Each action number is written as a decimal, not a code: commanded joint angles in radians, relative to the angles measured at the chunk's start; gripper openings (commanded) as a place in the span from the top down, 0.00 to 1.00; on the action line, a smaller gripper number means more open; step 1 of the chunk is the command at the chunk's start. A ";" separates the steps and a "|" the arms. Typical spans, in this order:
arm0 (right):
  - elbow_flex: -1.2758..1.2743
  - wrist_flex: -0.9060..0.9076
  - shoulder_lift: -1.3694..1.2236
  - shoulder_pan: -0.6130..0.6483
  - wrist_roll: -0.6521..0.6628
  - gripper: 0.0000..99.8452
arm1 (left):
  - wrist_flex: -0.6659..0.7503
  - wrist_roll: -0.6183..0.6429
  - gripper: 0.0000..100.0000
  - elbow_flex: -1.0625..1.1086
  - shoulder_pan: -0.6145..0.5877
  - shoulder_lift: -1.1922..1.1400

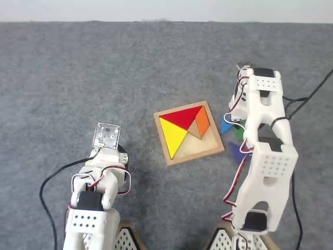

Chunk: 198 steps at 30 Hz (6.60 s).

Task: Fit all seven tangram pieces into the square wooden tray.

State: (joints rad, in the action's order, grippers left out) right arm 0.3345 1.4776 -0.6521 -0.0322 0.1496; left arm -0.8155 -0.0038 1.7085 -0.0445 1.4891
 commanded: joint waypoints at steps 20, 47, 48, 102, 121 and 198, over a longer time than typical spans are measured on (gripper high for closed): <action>-0.359 -0.193 0.220 0.070 0.153 0.76 | 0.000 0.005 0.99 -0.019 -0.003 0.012; -0.367 -0.081 0.621 0.400 0.192 0.92 | 0.000 0.005 0.99 -0.019 -0.003 0.012; -0.368 -0.076 0.604 0.430 0.219 0.92 | 0.000 0.005 0.99 -0.019 -0.003 0.012; -0.430 -0.133 0.409 0.532 0.499 0.78 | 0.000 0.006 0.99 -0.019 -0.003 0.012; -0.427 -0.269 0.361 0.533 0.365 0.78 | 0.000 0.006 0.99 -0.019 -0.003 0.012; -0.833 -0.394 0.530 -0.042 0.525 0.88 | 0.000 0.005 0.99 -0.019 -0.003 0.012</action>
State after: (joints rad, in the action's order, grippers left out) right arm -0.5401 1.0848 -0.1166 -0.0445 0.6697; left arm -0.8155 -0.0038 1.7085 -0.0445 1.4891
